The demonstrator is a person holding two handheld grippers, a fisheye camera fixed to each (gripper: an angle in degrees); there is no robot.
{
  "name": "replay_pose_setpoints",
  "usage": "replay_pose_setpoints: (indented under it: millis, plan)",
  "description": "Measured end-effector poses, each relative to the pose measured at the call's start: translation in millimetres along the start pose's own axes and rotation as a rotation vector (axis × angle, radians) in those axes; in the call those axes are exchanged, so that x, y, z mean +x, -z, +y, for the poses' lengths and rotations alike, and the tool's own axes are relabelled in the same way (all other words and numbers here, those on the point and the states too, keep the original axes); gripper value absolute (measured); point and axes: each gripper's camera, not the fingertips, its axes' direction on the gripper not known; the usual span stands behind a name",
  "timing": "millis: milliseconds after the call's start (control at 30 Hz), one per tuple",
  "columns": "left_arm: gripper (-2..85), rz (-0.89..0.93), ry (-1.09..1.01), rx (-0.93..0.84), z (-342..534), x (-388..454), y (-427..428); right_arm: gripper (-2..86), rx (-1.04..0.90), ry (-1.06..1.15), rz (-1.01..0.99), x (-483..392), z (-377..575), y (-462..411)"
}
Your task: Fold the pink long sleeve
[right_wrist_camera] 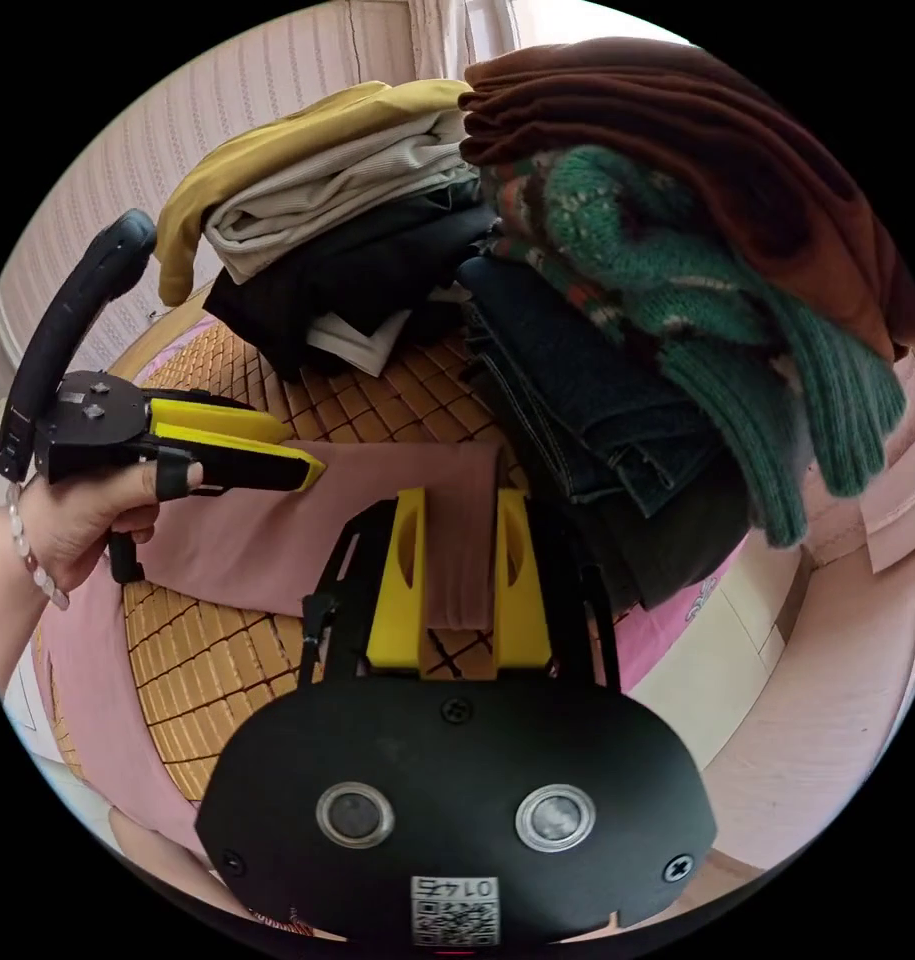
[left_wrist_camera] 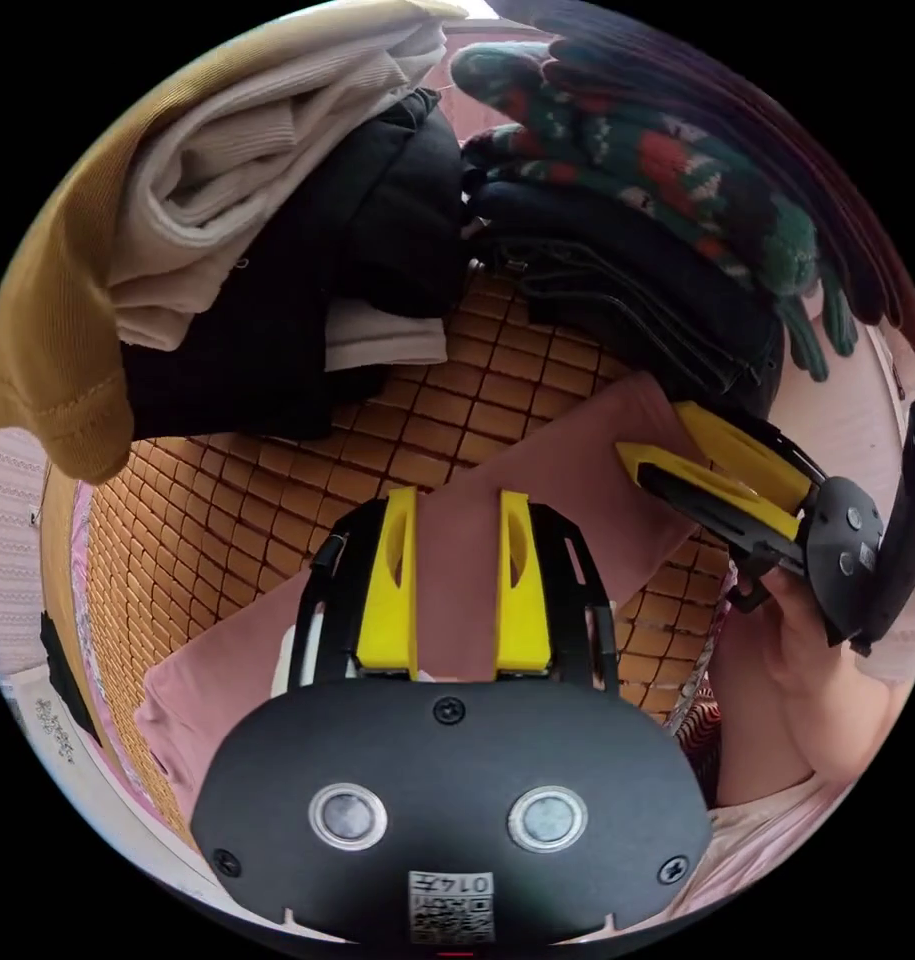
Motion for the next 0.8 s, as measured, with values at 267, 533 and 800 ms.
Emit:
replay_pose_setpoints:
  millis: [267, 533, 800]
  plan:
    - [3.1, 0.075, 0.064, 0.022, 15.7, -12.3, 2.7, 3.7, -0.011, -0.017, -0.184, 20.4, -34.1, -8.9]
    - [1.5, 0.054, 0.129, 0.149, 74.3, -31.4, 52.2, 2.1, 0.106, 0.149, -0.33, 20.9, -78.4, 10.9]
    - [1.1, 0.029, 0.285, 0.406, 223.5, -90.4, 169.8, 2.3, 0.324, 0.402, -0.582, -11.3, -118.7, 90.1]
